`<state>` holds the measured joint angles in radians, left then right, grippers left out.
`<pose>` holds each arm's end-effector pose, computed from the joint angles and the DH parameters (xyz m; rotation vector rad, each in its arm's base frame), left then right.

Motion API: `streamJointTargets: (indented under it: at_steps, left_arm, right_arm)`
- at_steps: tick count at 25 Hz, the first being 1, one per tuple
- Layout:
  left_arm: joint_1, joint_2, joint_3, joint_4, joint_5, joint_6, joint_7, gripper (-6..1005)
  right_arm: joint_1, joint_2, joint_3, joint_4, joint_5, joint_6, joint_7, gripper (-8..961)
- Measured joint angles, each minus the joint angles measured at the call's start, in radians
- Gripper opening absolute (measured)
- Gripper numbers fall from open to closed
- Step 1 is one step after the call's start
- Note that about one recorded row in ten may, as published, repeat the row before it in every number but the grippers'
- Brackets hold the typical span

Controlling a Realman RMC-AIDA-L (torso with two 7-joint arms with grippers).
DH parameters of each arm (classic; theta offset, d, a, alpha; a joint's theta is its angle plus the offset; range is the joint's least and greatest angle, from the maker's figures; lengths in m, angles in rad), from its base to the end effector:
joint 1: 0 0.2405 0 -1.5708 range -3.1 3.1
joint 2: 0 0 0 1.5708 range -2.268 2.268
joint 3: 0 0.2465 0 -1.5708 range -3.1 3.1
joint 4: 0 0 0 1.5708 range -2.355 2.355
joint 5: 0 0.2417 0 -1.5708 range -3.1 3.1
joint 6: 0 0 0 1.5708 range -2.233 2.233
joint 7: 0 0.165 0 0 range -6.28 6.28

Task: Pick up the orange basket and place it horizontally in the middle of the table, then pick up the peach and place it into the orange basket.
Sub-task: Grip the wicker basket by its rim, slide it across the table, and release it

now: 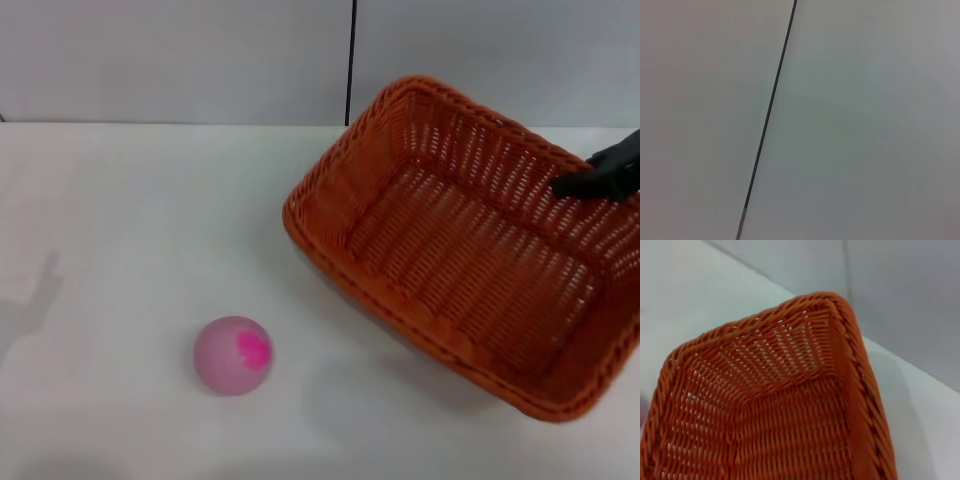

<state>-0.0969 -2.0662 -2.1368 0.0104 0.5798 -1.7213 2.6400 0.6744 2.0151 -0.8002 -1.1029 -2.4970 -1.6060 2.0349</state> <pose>-0.3898 0.1999 0.0165 -1.4793 -0.6012 -0.9728 0.2325 0.4130 0.0691 -2.6480 0.8587 -0.0940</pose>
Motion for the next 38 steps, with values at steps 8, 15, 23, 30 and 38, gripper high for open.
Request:
streamJointTargets:
  at_steps: [8,15,23,30,38]
  left_arm:
    - [0.026,0.000,0.002,-0.006,0.000,-0.016,0.000,767]
    - [0.053,0.001,0.028,-0.008,0.000,-0.049,0.009,764]
    - [0.087,0.002,0.037,-0.005,0.001,-0.111,0.009,760]
    - [0.089,0.000,0.037,0.000,0.002,-0.131,0.006,757]
    - [0.083,-0.002,0.037,0.000,0.002,-0.142,0.001,753]
  right_arm:
    - [0.003,0.021,-0.022,-0.087,0.001,-0.068,-0.260,161]
    - [0.008,0.050,-0.038,-0.090,0.019,-0.051,-0.477,159]
    - [0.042,0.050,-0.109,-0.059,0.051,0.019,-0.599,158]
    - [0.065,0.054,-0.112,0.029,0.071,0.058,-0.685,166]
    - [0.066,0.058,-0.157,0.089,0.087,0.150,-0.699,186]
